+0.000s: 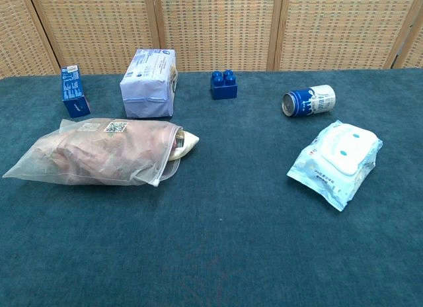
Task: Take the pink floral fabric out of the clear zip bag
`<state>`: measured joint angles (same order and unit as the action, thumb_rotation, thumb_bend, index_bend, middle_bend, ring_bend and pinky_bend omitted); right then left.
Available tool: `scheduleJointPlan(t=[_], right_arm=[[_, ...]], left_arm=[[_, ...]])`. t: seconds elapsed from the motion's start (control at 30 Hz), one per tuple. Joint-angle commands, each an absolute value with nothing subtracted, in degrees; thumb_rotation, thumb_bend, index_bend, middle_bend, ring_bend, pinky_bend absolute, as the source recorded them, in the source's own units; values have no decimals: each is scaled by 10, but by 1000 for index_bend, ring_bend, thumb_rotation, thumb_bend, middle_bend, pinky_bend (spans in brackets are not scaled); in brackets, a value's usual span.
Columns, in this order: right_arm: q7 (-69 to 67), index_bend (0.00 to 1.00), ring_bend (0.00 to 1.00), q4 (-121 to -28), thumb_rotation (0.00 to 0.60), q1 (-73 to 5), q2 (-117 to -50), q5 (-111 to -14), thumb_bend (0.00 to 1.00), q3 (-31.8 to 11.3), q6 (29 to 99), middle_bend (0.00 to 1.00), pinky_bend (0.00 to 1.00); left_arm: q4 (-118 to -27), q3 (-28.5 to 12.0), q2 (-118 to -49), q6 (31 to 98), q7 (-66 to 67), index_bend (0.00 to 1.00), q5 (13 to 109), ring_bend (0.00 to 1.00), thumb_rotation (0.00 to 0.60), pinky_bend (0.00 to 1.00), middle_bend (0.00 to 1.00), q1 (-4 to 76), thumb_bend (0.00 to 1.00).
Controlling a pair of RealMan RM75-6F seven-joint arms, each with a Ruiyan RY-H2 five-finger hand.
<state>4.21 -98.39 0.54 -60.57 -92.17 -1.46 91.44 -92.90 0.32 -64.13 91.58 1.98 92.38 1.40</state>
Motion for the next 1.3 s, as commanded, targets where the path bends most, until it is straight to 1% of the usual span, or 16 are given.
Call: scheduleJointPlan(t=[0.03, 0.23, 0.33, 0.43, 0.47, 0.5, 0.57, 0.63, 0.7, 0.77, 1.1, 1.3], right_arm=[[41, 0, 0, -984, 600, 5, -605, -922, 0, -14, 914, 0, 0], [40, 0, 0, -984, 600, 5, -605, -921, 0, -15, 913, 0, 0], [38, 0, 0, -984, 600, 5, -604, -918, 0, -16, 911, 0, 0], [35, 0, 0, -981, 600, 3, -604, -908, 0, -20, 907, 0, 0], [35, 0, 0, -980, 600, 2, -604, -904, 0, -21, 904, 0, 0], [34, 0, 0, -980, 600, 1, -604, -898, 0, -24, 902, 0, 0], [34, 0, 0, -979, 600, 0, -604, -894, 0, -26, 900, 0, 0], [35, 0, 0, -980, 600, 0, -604, -890, 0, -28, 899, 0, 0], [36, 0, 0, -978, 600, -1, -606, -884, 0, -30, 896, 0, 0], [40, 0, 0, -975, 600, -2, -608, -878, 0, -31, 892, 0, 0], [55, 0, 0, -966, 600, -11, -617, -839, 0, -43, 868, 0, 0], [53, 0, 0, -959, 600, -14, -619, -816, 0, -50, 856, 0, 0]], left_arm=[[-929, 3, -641, 914, 19, 0, 923, 0, 600, 0, 0, 14, 193], [-927, 3, -642, 909, 17, 0, 920, 0, 600, 0, 0, 16, 193], [-927, 0, -643, 897, 15, 0, 915, 0, 600, 0, 0, 22, 193], [-937, -11, -645, 850, 18, 0, 906, 0, 600, 0, 0, 54, 193], [-943, -17, -645, 825, 27, 0, 903, 0, 600, 0, 0, 72, 193], [-951, -28, -647, 785, 47, 0, 895, 0, 600, 0, 0, 101, 193], [-959, -40, -650, 748, 73, 0, 879, 0, 600, 0, 0, 126, 193], [-966, -57, -660, 698, 93, 0, 855, 0, 600, 0, 0, 162, 193], [-948, -76, -687, 623, 101, 0, 829, 0, 600, 0, 0, 216, 193], [-928, -85, -709, 583, 121, 0, 810, 0, 600, 0, 0, 248, 187], [-868, -109, -786, 472, 159, 0, 728, 0, 600, 0, 0, 343, 148], [-842, -106, -808, 434, 193, 0, 685, 0, 600, 0, 0, 380, 143]])
